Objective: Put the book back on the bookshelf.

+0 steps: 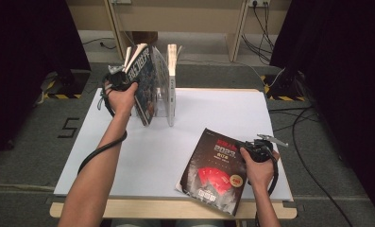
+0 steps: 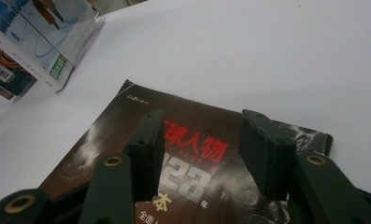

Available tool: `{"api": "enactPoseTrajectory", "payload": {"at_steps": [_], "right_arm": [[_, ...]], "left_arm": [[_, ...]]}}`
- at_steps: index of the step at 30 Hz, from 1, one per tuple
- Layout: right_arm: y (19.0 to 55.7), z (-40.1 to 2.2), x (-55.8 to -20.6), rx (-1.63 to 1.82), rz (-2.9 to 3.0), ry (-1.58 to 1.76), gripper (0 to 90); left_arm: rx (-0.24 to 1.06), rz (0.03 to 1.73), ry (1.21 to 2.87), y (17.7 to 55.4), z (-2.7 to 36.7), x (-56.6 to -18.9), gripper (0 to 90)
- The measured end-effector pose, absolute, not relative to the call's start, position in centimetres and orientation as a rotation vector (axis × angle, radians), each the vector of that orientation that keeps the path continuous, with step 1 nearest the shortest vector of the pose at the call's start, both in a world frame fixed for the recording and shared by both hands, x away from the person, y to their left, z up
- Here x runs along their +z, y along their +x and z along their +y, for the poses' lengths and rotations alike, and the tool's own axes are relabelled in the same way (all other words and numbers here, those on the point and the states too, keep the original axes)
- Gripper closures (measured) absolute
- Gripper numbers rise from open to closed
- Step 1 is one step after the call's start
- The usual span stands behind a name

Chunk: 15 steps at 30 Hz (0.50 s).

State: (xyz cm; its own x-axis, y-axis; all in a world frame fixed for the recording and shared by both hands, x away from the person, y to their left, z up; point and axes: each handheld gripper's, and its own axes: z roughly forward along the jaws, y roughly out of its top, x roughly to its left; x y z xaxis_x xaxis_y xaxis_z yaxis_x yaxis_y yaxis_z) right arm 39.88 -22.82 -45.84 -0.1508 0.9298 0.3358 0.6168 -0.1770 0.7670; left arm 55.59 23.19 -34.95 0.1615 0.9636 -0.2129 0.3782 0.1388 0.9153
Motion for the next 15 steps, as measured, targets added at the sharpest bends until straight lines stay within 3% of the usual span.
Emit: {"api": "enactPoseTrajectory", "payload": {"at_steps": [9,15], "right_arm": [[40.0,-22.6,-46.0,1.255,1.751,1.766,51.9],[40.0,-22.4,-46.0,1.247,1.757,1.753,52.0]], "left_arm": [[0.839,1.364,1.421,54.9,25.4,-34.5,76.2],[0.925,1.329,1.420,54.0,24.2,-35.7,76.0]]}}
